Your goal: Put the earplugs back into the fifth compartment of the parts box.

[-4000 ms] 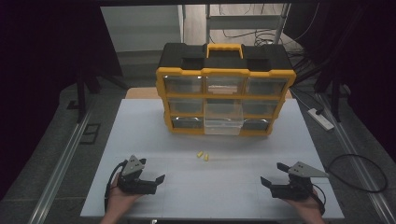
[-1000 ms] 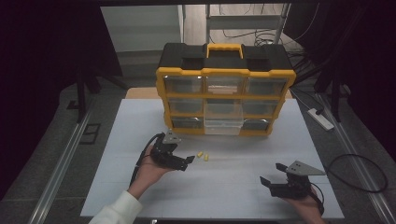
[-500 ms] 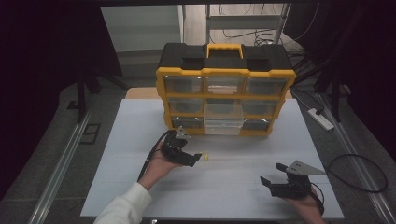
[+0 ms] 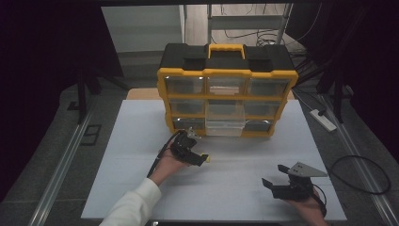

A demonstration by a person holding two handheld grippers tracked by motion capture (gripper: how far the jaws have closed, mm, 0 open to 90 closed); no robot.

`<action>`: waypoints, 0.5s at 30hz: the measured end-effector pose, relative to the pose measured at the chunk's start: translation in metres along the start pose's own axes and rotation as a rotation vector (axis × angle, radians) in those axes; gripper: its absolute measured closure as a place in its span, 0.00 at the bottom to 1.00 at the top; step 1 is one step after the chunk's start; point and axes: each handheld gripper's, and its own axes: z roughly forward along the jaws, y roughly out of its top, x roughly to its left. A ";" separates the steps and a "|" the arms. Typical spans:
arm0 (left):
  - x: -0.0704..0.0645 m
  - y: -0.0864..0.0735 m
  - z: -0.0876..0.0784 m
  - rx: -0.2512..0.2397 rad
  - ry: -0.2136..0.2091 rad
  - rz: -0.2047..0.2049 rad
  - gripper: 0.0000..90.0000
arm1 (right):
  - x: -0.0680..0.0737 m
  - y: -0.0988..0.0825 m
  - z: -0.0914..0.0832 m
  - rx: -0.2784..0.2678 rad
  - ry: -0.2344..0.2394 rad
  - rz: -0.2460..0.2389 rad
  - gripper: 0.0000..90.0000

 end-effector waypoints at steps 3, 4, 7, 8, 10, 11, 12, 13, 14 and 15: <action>0.001 0.000 0.005 0.014 -0.001 -0.003 0.17 | 0.000 0.000 0.000 -0.005 0.002 0.001 0.17; 0.001 0.000 0.007 0.018 0.000 -0.005 0.17 | -0.001 0.000 0.000 -0.005 0.002 0.001 0.17; 0.002 -0.001 0.012 0.040 0.002 -0.009 0.19 | -0.001 0.000 0.000 -0.003 0.002 0.002 0.17; 0.003 0.000 0.013 0.047 0.004 -0.011 0.20 | -0.001 0.000 0.000 -0.005 0.001 0.002 0.17; 0.003 -0.001 0.016 0.054 0.000 -0.009 0.22 | -0.001 0.000 0.000 -0.010 0.004 -0.001 0.17; 0.003 -0.001 0.017 0.060 -0.003 -0.007 0.23 | 0.000 0.000 -0.001 -0.009 0.005 -0.002 0.17; 0.003 -0.001 0.018 0.066 -0.002 -0.002 0.24 | 0.000 0.000 0.000 -0.009 0.006 -0.003 0.17; 0.003 -0.001 0.019 0.069 -0.002 0.000 0.26 | 0.000 0.000 0.000 -0.008 0.007 -0.004 0.17; 0.003 -0.001 0.020 0.073 -0.003 0.000 0.28 | 0.000 0.000 0.000 -0.008 0.007 -0.005 0.17; 0.004 -0.001 0.021 0.076 -0.004 0.002 0.30 | 0.000 0.000 0.000 -0.009 0.007 -0.006 0.17</action>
